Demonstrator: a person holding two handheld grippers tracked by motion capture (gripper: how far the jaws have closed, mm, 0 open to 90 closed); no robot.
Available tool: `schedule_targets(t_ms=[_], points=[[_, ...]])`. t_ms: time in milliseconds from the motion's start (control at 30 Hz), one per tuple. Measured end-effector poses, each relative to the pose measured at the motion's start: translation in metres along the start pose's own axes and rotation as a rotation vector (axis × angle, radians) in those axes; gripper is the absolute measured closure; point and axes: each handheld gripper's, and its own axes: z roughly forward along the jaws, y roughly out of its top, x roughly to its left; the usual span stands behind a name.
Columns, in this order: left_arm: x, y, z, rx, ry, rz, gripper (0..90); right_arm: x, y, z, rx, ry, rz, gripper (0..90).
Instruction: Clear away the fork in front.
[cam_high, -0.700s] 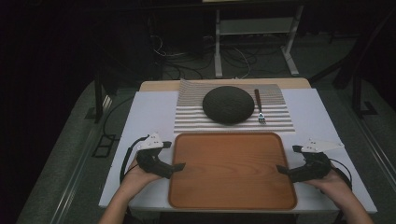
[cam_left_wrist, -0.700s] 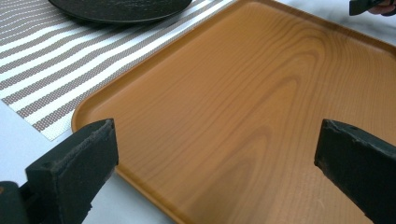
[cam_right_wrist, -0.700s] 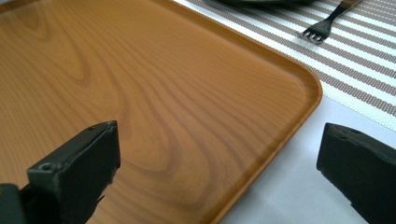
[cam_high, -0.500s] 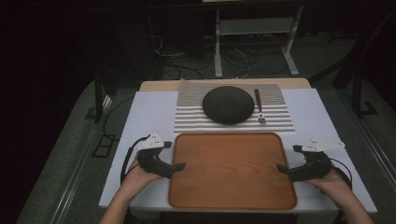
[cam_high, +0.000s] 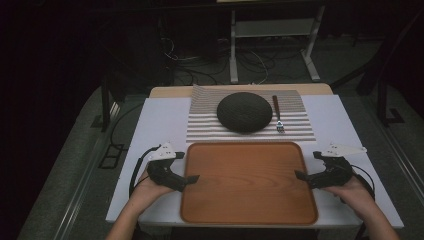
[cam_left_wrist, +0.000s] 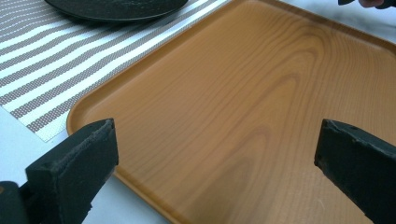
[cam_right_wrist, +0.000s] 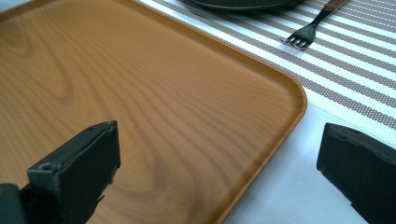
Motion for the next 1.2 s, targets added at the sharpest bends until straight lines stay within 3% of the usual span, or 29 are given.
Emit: schedule_targets(t_ms=[267,667,1200], points=[[-0.002,0.000,0.000,0.001,0.004,0.006,0.0,-0.002,0.004,0.004,0.003,-0.003,-0.007,0.0],[-0.002,0.001,0.000,-0.002,0.012,0.012,0.0,-0.008,0.012,0.014,0.028,-0.018,0.022,0.0],[-0.004,0.001,0.003,0.010,0.010,0.031,0.0,-0.027,0.028,0.027,0.029,-0.028,0.068,0.0]])
